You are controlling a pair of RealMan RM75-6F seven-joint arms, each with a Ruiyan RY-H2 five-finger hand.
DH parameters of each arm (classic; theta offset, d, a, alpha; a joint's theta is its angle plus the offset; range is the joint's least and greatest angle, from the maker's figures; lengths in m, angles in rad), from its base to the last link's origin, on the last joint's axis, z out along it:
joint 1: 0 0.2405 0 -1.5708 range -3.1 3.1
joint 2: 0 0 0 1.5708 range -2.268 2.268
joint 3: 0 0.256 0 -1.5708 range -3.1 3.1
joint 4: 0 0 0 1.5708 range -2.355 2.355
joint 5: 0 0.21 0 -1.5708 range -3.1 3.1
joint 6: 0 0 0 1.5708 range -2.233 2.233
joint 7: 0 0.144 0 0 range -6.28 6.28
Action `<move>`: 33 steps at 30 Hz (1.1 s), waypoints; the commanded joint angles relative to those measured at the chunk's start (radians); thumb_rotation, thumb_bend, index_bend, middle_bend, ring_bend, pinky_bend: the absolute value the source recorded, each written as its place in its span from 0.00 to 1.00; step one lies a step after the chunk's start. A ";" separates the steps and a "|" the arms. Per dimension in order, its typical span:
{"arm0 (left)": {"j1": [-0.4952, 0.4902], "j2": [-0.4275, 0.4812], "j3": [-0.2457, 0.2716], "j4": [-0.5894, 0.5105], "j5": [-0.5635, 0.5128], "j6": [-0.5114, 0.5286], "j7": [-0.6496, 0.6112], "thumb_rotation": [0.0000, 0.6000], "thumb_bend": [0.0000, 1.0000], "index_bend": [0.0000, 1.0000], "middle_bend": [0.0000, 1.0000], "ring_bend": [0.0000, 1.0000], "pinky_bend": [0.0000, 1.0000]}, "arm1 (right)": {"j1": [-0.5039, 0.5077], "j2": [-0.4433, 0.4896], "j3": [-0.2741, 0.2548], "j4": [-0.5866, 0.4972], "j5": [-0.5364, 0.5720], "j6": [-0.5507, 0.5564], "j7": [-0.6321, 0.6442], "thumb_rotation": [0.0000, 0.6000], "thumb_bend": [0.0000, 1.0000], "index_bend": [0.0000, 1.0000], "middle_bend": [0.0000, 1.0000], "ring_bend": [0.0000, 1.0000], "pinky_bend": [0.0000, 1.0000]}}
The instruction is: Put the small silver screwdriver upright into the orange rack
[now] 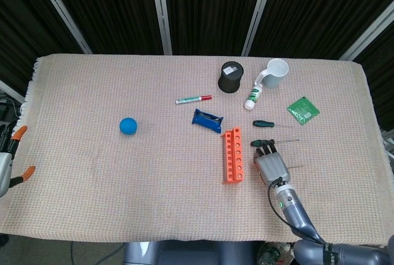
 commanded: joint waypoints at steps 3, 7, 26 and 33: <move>-0.001 -0.003 0.000 0.003 -0.001 0.000 -0.002 1.00 0.19 0.11 0.00 0.00 0.00 | 0.000 -0.004 0.001 0.008 -0.001 0.003 0.015 1.00 0.30 0.55 0.21 0.01 0.01; -0.002 -0.004 -0.001 0.005 0.000 0.000 -0.002 1.00 0.19 0.11 0.00 0.00 0.00 | -0.006 0.011 0.007 -0.001 -0.026 0.012 0.063 1.00 0.32 0.59 0.24 0.04 0.01; -0.013 -0.013 0.022 -0.017 0.025 -0.025 0.020 1.00 0.19 0.11 0.00 0.00 0.00 | -0.081 0.429 0.200 -0.295 -0.168 -0.261 1.012 1.00 0.41 0.64 0.28 0.06 0.01; -0.007 -0.008 0.033 -0.030 0.034 -0.021 0.026 1.00 0.19 0.11 0.00 0.00 0.00 | -0.109 0.538 0.264 -0.295 -0.360 -0.360 1.484 1.00 0.43 0.64 0.28 0.07 0.01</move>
